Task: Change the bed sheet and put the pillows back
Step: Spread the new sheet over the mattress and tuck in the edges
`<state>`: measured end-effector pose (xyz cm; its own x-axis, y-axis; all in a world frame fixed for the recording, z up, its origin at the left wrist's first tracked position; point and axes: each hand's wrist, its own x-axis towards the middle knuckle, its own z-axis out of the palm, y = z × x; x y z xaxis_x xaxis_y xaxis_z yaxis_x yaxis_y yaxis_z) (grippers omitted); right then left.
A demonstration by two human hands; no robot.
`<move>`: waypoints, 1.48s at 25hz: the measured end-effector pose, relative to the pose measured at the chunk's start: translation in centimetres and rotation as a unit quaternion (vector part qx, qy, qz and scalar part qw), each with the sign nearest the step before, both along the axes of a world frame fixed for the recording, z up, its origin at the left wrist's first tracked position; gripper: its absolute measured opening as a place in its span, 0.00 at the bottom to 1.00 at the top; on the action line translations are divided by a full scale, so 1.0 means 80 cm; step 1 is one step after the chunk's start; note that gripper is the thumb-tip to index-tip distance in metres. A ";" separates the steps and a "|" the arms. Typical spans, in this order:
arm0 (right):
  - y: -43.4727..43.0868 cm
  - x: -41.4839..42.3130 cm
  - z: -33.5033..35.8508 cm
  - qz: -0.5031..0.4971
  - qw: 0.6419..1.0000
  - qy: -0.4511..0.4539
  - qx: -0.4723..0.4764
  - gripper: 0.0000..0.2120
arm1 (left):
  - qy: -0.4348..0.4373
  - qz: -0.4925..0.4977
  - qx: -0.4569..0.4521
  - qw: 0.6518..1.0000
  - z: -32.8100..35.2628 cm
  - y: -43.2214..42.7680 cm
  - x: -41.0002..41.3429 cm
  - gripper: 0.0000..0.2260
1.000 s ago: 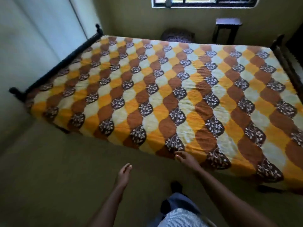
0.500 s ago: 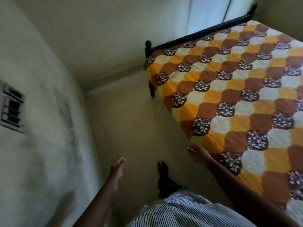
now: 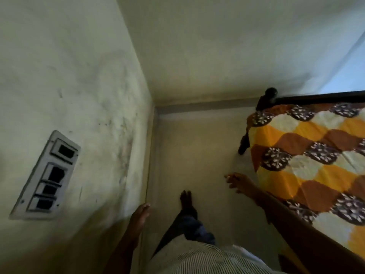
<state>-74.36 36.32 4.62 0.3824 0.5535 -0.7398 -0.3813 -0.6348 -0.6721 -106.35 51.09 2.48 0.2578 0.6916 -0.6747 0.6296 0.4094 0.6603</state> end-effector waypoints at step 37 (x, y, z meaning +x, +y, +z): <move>0.165 0.863 -0.020 -0.585 0.806 -0.023 -0.089 0.13 | -0.029 -0.667 -0.012 0.745 0.020 0.346 1.456 0.15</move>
<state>-5.32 49.53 3.05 0.5946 -0.3196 -0.7378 -0.7663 0.0523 -0.6403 10.16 78.80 4.08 0.7331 -0.2171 -0.6446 0.4587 -0.5419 0.7042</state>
